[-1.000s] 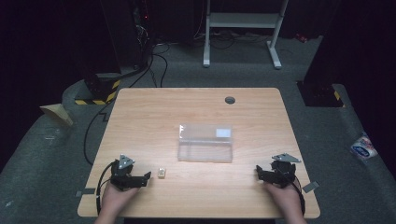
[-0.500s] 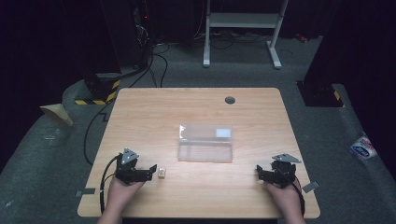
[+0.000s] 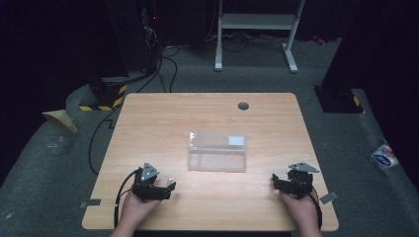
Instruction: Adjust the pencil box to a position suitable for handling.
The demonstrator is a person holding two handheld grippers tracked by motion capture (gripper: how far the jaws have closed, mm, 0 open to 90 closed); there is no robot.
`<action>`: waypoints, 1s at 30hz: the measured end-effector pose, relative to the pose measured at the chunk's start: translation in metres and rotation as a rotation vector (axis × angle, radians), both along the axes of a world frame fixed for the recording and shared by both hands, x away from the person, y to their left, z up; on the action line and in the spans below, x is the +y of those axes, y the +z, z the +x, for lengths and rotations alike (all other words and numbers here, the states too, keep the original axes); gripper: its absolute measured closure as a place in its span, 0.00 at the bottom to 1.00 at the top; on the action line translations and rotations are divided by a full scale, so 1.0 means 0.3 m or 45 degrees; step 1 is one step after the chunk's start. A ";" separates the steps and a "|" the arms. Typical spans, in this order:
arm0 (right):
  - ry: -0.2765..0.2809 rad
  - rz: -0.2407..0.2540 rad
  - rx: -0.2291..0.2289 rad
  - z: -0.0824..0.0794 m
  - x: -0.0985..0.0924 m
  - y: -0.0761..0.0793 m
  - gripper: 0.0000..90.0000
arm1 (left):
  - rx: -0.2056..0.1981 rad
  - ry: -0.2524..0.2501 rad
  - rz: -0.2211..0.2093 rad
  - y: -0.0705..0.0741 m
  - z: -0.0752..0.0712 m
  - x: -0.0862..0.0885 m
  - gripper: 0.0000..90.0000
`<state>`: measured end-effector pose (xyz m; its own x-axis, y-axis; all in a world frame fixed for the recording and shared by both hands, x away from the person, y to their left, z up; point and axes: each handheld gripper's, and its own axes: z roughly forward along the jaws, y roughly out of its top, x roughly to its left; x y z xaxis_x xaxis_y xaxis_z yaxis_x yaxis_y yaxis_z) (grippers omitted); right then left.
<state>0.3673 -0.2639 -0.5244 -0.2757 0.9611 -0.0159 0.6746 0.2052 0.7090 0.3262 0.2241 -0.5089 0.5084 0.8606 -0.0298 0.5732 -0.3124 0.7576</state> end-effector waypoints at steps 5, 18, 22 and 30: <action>-0.007 0.003 0.002 -0.001 0.002 0.000 0.14 | 0.019 -0.006 0.010 -0.004 -0.018 -0.010 0.07; 0.002 0.008 0.003 0.003 0.002 0.001 0.16 | 0.072 -0.003 0.004 -0.037 -0.060 -0.032 0.17; 0.000 0.008 0.002 0.004 0.002 0.001 0.16 | 0.065 -0.001 -0.009 -0.042 -0.064 -0.036 0.25; 0.002 0.006 0.001 0.004 0.001 0.001 0.16 | 0.038 0.038 -0.004 -0.036 -0.054 -0.061 0.38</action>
